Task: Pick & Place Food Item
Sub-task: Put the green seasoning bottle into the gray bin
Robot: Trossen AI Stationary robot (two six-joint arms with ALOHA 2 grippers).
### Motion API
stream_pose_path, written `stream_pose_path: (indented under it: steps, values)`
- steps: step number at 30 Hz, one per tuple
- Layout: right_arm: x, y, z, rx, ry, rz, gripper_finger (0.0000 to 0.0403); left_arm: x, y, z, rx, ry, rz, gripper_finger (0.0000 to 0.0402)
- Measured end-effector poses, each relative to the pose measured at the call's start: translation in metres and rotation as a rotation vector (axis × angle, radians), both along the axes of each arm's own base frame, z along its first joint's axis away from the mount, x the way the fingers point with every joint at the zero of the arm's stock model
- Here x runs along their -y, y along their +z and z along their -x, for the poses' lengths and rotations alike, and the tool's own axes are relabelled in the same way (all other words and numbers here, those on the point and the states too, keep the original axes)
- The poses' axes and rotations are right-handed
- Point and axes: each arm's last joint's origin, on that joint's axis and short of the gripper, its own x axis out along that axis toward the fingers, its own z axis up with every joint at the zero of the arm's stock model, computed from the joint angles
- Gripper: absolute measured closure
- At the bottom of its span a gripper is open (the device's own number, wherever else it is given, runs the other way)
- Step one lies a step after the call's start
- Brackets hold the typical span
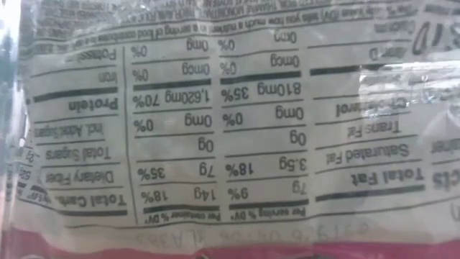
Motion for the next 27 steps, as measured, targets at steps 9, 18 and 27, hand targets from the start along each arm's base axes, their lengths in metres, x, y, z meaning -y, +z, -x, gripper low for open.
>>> stream_pose_path:
  steps: [9,18,27]
  values:
    - [0.048,0.025,-0.027,0.188,-0.024,-0.007,0.0057,0.000,0.000,0.000,0.000,0.000,0.000,0.0401]
    - [0.089,0.043,-0.073,0.302,0.145,0.046,0.0057,0.000,0.000,0.000,0.000,0.000,0.000,0.0401]
    - [0.132,0.031,-0.142,0.337,0.429,0.089,0.0057,0.000,0.000,0.000,-0.001,0.000,0.000,0.0401]
